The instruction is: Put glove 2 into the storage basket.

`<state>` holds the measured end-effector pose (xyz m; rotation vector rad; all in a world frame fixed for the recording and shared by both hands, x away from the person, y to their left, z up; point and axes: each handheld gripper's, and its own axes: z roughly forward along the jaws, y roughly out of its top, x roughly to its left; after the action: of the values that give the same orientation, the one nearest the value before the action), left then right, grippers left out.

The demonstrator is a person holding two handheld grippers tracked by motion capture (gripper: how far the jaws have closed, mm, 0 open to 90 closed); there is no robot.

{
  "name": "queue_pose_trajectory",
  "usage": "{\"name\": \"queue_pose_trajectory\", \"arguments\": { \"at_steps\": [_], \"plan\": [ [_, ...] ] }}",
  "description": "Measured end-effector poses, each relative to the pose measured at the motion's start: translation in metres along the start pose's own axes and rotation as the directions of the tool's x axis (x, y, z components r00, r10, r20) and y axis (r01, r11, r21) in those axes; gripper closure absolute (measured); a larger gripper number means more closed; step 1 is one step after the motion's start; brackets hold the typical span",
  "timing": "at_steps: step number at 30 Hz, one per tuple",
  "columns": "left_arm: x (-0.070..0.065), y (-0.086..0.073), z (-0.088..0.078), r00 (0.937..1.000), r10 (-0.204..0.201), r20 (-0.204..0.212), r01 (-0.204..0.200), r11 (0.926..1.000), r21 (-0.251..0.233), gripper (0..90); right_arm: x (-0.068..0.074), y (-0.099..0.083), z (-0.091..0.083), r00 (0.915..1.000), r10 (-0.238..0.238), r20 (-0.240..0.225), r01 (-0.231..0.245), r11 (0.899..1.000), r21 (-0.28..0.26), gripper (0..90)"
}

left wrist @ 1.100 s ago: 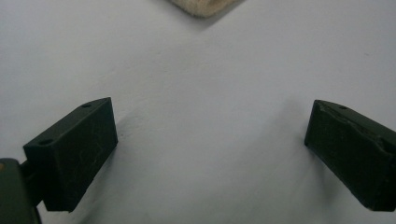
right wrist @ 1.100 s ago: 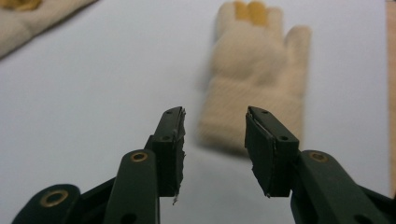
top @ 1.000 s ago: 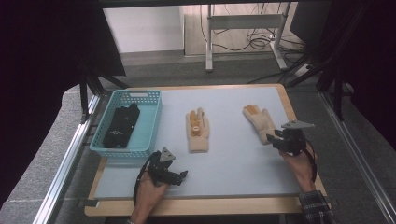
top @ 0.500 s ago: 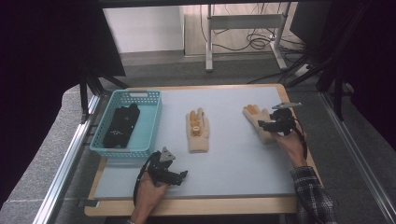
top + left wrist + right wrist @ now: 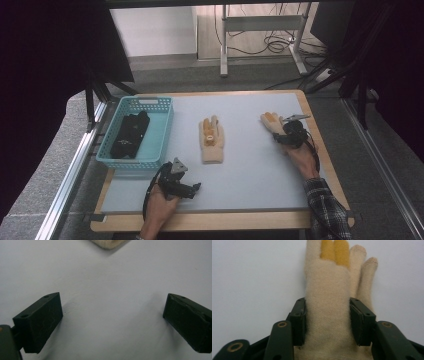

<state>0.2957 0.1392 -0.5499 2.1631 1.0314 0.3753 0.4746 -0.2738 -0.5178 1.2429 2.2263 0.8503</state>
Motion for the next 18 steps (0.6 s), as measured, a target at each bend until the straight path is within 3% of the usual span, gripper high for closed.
{"name": "queue_pose_trajectory", "arguments": {
  "at_steps": [3, 6, 15, 18],
  "plan": [
    [0.000, 0.000, 0.000, 1.0000, -0.001, 0.000, 0.001, 1.0000, 0.000, 2.8, 0.002, 0.001, -0.003, 0.9996, 0.026, 0.008, -0.026, 1.000, 0.010, 54.2],
    [0.000, 0.000, 0.000, 1.0000, -0.001, 0.000, 0.001, 1.0000, -0.001, 2.8, 0.006, 0.001, -0.012, 0.9992, 0.038, -0.013, -0.038, 0.999, 0.003, 54.3],
    [0.000, 0.000, 0.000, 1.0000, -0.005, -0.001, 0.005, 1.0000, -0.004, 2.8, 0.033, 0.007, -0.057, 0.9964, 0.001, -0.085, -0.008, 0.997, -0.080, 54.0],
    [0.000, 0.000, 0.000, 1.0000, -0.004, 0.000, 0.004, 1.0000, -0.003, 2.8, 0.047, 0.006, -0.070, 0.9914, -0.008, -0.131, -0.004, 0.996, -0.092, 53.7]
  ]
}}
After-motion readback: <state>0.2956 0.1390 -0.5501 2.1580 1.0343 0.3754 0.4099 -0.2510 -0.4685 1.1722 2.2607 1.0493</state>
